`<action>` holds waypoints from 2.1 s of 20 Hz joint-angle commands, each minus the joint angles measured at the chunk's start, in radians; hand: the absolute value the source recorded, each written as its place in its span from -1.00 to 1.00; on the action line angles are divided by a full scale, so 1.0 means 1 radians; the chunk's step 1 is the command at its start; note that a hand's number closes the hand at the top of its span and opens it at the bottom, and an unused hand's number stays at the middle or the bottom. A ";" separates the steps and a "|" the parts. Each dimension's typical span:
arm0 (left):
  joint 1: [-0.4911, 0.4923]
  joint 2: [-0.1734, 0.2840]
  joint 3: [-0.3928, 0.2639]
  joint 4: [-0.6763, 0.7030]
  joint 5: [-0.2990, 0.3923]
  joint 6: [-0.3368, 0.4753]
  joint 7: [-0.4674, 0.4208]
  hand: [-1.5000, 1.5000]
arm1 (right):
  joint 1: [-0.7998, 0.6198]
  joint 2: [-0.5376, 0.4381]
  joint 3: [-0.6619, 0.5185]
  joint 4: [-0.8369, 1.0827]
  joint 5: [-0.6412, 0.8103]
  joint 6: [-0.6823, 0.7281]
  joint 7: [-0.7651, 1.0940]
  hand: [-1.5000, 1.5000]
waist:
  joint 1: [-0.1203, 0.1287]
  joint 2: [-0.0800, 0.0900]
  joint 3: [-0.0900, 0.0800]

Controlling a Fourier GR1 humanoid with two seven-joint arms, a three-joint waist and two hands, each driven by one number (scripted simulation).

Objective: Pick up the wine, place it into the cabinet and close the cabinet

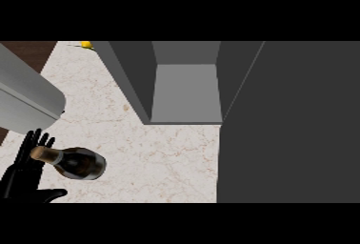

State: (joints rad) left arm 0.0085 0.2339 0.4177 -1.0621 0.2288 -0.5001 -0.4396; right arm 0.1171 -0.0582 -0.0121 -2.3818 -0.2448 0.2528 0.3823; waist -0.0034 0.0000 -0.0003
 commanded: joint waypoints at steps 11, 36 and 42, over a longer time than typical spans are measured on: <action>-0.224 0.042 -0.047 0.498 -0.130 0.016 -0.293 -1.00 | -0.034 -0.007 -0.009 -0.050 0.002 -0.029 0.066 -1.00 | -0.008 0.002 -0.001; -0.284 0.030 -0.082 0.733 -0.083 -0.118 -0.446 1.00 | -0.061 -0.018 -0.063 0.039 -0.016 0.014 -0.010 -1.00 | -0.007 0.004 -0.002; -0.289 0.036 -0.102 0.742 -0.090 -0.126 -0.447 1.00 | 0.031 0.019 0.017 -0.059 0.038 0.009 0.010 -1.00 | -0.010 0.002 -0.002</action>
State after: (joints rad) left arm -0.2763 0.2765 0.3259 -0.3435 0.1399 -0.5070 -0.8041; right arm 0.1128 -0.0532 -0.0169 -2.3889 -0.2231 0.2682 0.3816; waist -0.0112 0.0006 0.0022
